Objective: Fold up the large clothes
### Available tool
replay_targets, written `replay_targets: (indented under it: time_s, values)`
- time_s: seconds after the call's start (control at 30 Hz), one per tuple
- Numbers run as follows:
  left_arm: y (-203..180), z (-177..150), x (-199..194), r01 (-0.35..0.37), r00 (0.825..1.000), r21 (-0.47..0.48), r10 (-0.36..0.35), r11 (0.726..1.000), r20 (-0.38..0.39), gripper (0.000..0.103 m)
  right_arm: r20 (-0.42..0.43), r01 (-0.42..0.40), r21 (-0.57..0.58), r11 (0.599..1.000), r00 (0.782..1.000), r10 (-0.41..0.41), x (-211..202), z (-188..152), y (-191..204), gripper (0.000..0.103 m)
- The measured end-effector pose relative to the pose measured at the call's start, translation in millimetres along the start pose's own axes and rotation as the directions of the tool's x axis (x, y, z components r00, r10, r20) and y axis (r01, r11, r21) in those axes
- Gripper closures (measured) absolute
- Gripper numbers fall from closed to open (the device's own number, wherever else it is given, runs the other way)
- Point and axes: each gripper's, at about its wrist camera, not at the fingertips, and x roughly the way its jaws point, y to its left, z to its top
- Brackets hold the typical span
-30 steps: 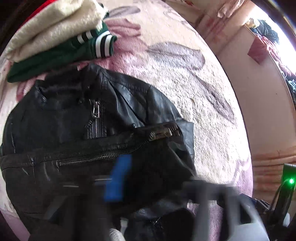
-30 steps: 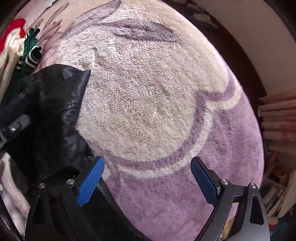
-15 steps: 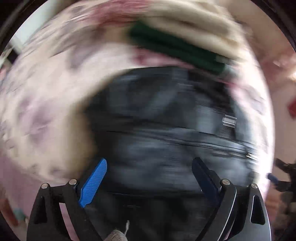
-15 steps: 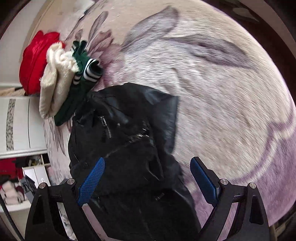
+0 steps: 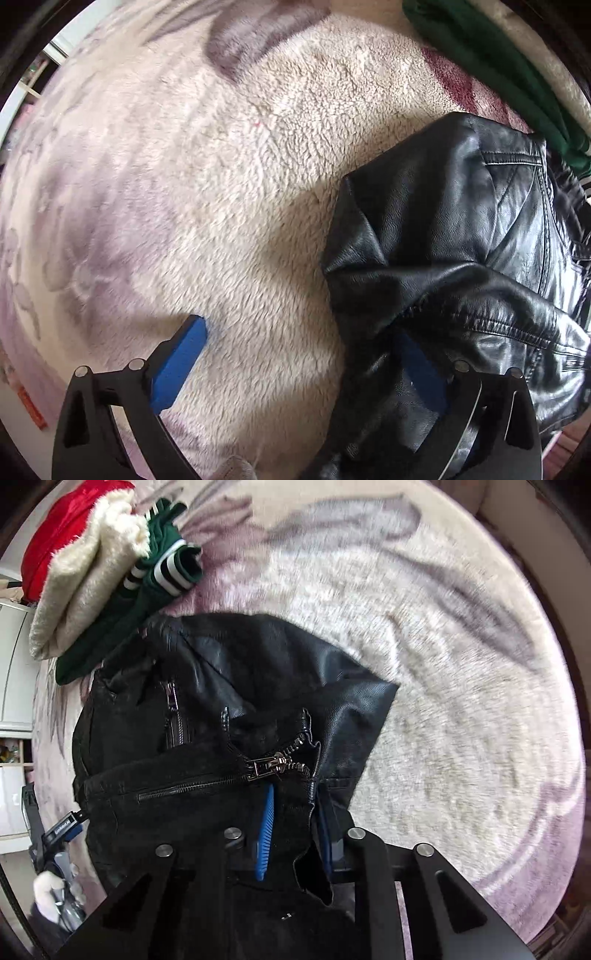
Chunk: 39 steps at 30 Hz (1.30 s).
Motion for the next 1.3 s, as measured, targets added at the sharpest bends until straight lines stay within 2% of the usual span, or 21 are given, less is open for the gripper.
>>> replay_targets:
  time_s: [0.07, 0.13, 0.2, 0.27, 0.33, 0.4, 0.47, 0.53, 0.57, 0.63, 0.67, 0.7, 0.77, 0.83, 0.9, 0.97, 1.03, 1.1, 1.2, 1.3]
  values:
    - [3, 2, -1, 0.005, 1.0, 0.014, -0.005, 1.0, -0.009, 0.0, -0.047, 0.042, -0.011, 0.999, 0.998, -0.042, 22, 0, 1, 0.08]
    - [7, 3, -11, -0.025, 1.0, 0.043, 0.025, 0.999, -0.003, 0.0, -0.101, 0.042, 0.02, 0.999, 0.994, -0.039, 35, 5, -2, 0.075]
    - [4, 2, -29, -0.079, 0.997, 0.071, 0.077, 0.994, 0.031, 0.0, -0.137, -0.014, 0.085, 0.996, 0.99, 0.026, 25, 13, -10, 0.069]
    - [-1, -10, -53, -0.142, 0.987, 0.089, 0.134, 0.986, 0.091, 0.0, -0.116, -0.05, 0.091, 0.995, 0.991, 0.061, 1, 13, -18, 0.068]
    - [-8, -25, -73, -0.204, 0.972, 0.081, 0.192, 0.976, 0.132, 0.0, -0.082, 0.009, 0.015, 1.0, 0.997, -0.007, -25, 4, -24, 0.065]
    - [-20, -46, -88, -0.222, 0.965, 0.089, 0.206, 0.971, 0.161, 0.0, -0.105, 0.056, -0.084, 0.995, 0.992, -0.065, -33, -10, -26, 0.047]
    - [-35, -63, -88, -0.219, 0.966, 0.106, 0.201, 0.97, 0.16, 0.0, -0.203, 0.069, -0.185, 0.98, 0.973, -0.107, -19, -30, -24, 0.047]
    - [-45, -70, -78, -0.244, 0.963, 0.115, 0.226, 0.963, 0.145, 0.0, -0.274, 0.047, -0.258, 0.965, 0.954, -0.12, 0, -48, -18, 0.047]
    - [-49, -74, -70, -0.26, 0.961, 0.117, 0.245, 0.959, 0.125, 0.0, -0.295, 0.036, -0.277, 0.96, 0.948, -0.121, 11, -53, -16, 0.048]
    - [-50, -74, -50, -0.269, 0.962, 0.109, 0.262, 0.957, 0.076, 0.0, -0.29, 0.013, -0.281, 0.959, 0.952, -0.098, 29, -56, -11, 0.049]
    - [-49, -71, -41, -0.276, 0.961, 0.106, 0.27, 0.955, 0.065, 0.0, -0.268, 0.021, -0.276, 0.961, 0.958, -0.098, 33, -53, -9, 0.064]
    - [-47, -69, -36, -0.262, 0.965, 0.095, 0.258, 0.96, 0.05, 0.0, -0.246, 0.026, -0.255, 0.967, 0.965, -0.091, 34, -51, -10, 0.074]
    - [-42, -63, -29, -0.214, 0.977, 0.073, 0.213, 0.974, 0.024, 0.0, -0.213, 0.044, -0.125, 0.991, 0.974, -0.07, 34, -43, -24, 0.074]
    - [-40, -60, -28, -0.191, 0.982, 0.072, 0.19, 0.979, 0.014, 0.0, -0.218, 0.038, -0.011, 0.999, 0.975, -0.039, 40, -43, -39, 0.073]
    - [-36, -60, -30, -0.175, 0.985, 0.082, 0.174, 0.981, 0.017, 0.0, -0.235, 0.025, 0.036, 0.999, 0.972, -0.016, 40, -44, -41, 0.072]
    - [-33, -61, -33, -0.161, 0.987, 0.092, 0.16, 0.983, 0.023, 0.0, -0.281, -0.013, 0.082, 0.997, 0.959, 0.036, 33, -45, -45, 0.072]
    - [-29, -60, -34, -0.148, 0.989, 0.097, 0.146, 0.984, 0.024, 0.0, -0.33, -0.066, 0.176, 0.982, 0.936, 0.122, 16, -42, -62, 0.068]
    - [-26, -60, -35, -0.135, 0.991, 0.093, 0.134, 0.986, 0.022, 0.0, -0.32, -0.085, 0.244, 0.966, 0.933, 0.163, -2, -37, -76, 0.06]
    - [-18, -59, -32, -0.114, 0.993, 0.07, 0.113, 0.991, 0.018, 0.0, -0.25, -0.103, 0.326, 0.94, 0.949, 0.191, -25, -19, -97, 0.049]
    - [0, -53, -24, -0.089, 0.996, 0.048, 0.089, 0.995, 0.007, 0.0, -0.17, -0.141, 0.4, 0.906, 0.959, 0.225, -29, 15, -101, 0.049]
